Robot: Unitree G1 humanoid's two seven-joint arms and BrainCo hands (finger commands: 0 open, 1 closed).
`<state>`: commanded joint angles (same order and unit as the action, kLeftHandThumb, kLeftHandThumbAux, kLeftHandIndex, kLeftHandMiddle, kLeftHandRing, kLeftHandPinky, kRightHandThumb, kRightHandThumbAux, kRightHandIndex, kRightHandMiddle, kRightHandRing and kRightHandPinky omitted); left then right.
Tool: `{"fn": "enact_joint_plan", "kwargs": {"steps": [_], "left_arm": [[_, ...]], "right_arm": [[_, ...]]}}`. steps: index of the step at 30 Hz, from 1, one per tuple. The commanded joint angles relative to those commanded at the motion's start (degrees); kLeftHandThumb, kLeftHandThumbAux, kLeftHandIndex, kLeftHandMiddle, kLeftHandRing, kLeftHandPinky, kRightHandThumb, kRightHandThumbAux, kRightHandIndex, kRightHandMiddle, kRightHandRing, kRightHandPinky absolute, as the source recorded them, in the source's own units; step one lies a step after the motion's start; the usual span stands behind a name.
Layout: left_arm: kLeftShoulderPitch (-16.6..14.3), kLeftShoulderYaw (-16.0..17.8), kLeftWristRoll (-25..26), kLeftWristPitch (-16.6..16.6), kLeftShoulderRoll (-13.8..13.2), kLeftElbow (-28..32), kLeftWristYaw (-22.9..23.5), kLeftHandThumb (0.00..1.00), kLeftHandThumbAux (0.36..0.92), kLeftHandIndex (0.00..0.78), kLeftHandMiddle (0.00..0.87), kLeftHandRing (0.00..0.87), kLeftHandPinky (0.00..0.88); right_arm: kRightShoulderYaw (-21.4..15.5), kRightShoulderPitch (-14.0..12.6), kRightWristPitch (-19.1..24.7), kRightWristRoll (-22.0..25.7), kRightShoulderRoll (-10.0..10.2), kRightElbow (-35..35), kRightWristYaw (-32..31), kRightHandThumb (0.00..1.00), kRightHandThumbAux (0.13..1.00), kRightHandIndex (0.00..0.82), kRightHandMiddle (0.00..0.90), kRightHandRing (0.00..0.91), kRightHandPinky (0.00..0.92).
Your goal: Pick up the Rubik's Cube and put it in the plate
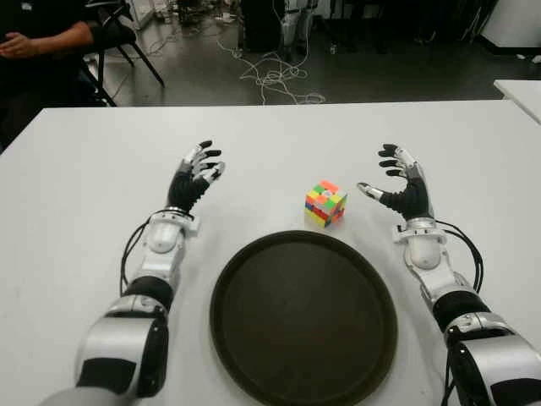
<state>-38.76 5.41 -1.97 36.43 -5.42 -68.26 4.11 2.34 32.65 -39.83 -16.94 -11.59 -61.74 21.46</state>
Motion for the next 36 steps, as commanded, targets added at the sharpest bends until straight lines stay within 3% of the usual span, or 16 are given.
{"fn": "enact_joint_plan", "kwargs": {"steps": [27,36], "left_arm": [[-0.32,0.62,0.64,0.77,0.26,-1.01,-0.03,0.117,0.601,0.15,0.242,0.284,0.32],[-0.41,0.93,1.05,0.99,0.64,-1.45,0.28,0.123,0.603,0.159,0.246,0.285,0.31]], "right_arm": [[0.47,0.12,0.3,-0.22,-0.5,-0.2,-0.7,0.107,0.855,0.234,0.275,0.291,0.313],[0.24,-0.12,0.26,0.05,-0.77,-0.01,-1.02,0.16,0.872,0.239,0.285,0.292,0.315]]}}
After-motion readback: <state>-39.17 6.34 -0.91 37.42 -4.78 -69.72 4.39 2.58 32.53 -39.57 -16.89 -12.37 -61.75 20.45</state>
